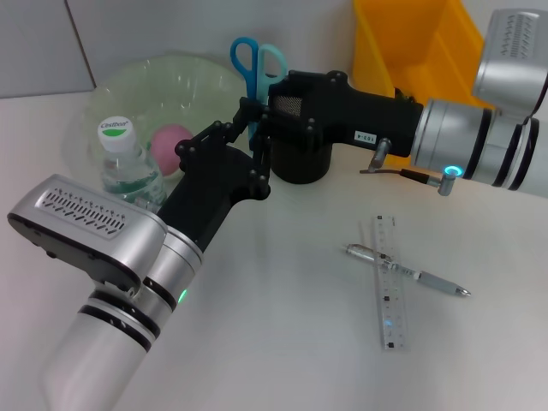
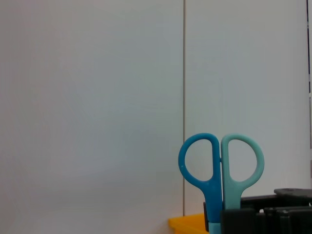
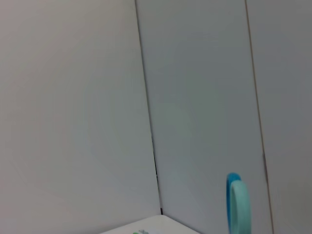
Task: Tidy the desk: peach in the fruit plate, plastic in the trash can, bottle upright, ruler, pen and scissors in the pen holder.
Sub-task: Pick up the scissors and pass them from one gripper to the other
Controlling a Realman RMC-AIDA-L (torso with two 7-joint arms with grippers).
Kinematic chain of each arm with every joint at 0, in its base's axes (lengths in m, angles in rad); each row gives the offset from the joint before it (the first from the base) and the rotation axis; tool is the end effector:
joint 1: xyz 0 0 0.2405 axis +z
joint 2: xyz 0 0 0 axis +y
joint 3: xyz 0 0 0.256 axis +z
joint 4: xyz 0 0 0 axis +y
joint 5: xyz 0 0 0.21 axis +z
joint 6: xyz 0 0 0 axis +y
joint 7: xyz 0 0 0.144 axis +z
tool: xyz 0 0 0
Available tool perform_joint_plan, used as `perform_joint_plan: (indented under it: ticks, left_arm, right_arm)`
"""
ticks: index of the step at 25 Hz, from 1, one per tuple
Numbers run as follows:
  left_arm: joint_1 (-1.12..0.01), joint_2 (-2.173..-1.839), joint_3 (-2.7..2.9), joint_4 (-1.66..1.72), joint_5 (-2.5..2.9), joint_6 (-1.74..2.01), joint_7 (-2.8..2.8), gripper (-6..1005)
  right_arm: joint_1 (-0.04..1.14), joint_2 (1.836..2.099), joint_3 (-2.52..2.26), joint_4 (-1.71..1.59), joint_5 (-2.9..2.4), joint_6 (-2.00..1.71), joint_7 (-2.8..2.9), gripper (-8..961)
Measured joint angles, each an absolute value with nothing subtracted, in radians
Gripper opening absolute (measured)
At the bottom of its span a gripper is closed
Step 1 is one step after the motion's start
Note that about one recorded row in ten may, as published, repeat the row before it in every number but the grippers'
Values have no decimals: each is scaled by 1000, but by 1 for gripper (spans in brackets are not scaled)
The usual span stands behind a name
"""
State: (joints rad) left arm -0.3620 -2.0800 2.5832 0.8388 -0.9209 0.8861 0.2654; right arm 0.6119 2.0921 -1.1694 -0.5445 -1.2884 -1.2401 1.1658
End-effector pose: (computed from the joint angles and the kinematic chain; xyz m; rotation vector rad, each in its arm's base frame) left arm -0.1726 0.2983 -0.1161 -1.9728 -0.4169 -0.8949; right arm 0.1841 0.3777 -0.0349 -2.5170 0.3930 1.0027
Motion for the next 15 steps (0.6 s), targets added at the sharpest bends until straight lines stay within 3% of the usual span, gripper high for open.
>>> perform_joint_plan:
  ticks: [9, 15]
  left_arm:
    - [-359, -2080, 2583, 845, -924, 882, 300, 268]
    - [-361, -2080, 2584, 845, -927, 882, 305, 269]
  right_arm:
    - [610, 2092, -1175, -545, -1264, -1232, 1163, 289]
    - [609, 2092, -1179, -550, -1263, -1225, 1163, 261]
